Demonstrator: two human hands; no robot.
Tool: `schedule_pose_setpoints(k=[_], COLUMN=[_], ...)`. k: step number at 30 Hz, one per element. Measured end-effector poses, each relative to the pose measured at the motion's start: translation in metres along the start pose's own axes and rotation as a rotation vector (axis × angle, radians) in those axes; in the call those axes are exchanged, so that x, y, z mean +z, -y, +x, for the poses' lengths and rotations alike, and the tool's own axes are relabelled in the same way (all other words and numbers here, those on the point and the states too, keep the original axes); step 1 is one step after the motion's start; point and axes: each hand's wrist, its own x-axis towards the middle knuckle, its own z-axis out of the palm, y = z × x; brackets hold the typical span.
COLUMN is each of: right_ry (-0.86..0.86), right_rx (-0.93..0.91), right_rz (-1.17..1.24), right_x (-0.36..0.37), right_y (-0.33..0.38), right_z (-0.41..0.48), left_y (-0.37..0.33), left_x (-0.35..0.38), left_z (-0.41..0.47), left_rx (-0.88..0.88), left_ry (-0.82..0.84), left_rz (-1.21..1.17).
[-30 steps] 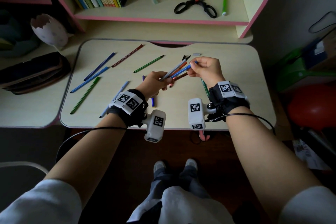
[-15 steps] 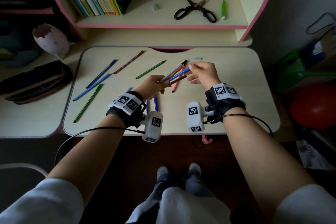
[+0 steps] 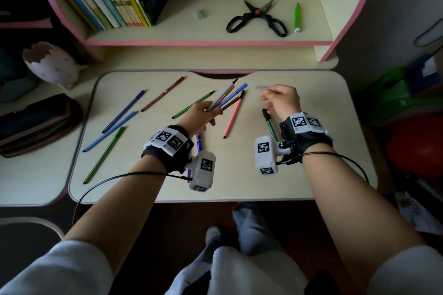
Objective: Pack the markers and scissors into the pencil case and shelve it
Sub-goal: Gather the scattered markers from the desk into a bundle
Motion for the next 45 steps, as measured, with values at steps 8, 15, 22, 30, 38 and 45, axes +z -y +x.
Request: schedule_pose_setpoints(k=[8,15,22,30,38,45], right_ry=[0.041,0.181,0.214,0.242,0.225,0.175], right_rx=[-0.054,-0.105,-0.102,-0.102,-0.135,-0.182], right_rz=[-0.255,-0.44,-0.492,-0.501,-0.358,-0.254], right_x=[0.003,0.015,0.022,0.021,0.018,0.011], right_y=[-0.012,-0.024,-0.033,-0.038,-0.019,0.0], right_z=[0.08,0.123,0.136,0.147,0.141,0.12], left_y=[-0.008,-0.009,-0.006,-0.004,-0.006,-0.014], left_x=[0.015,0.023,0.023,0.021,0.018,0.014], left_z=[0.054,0.09,0.106,0.108,0.103,0.088], left_rx=[-0.09,-0.165,-0.206,-0.218,-0.166,-0.068], left_ry=[-0.032,-0.059,-0.085,-0.094,-0.122,-0.15], left_rz=[-0.049,-0.048,-0.069,-0.064,0.007,0.161])
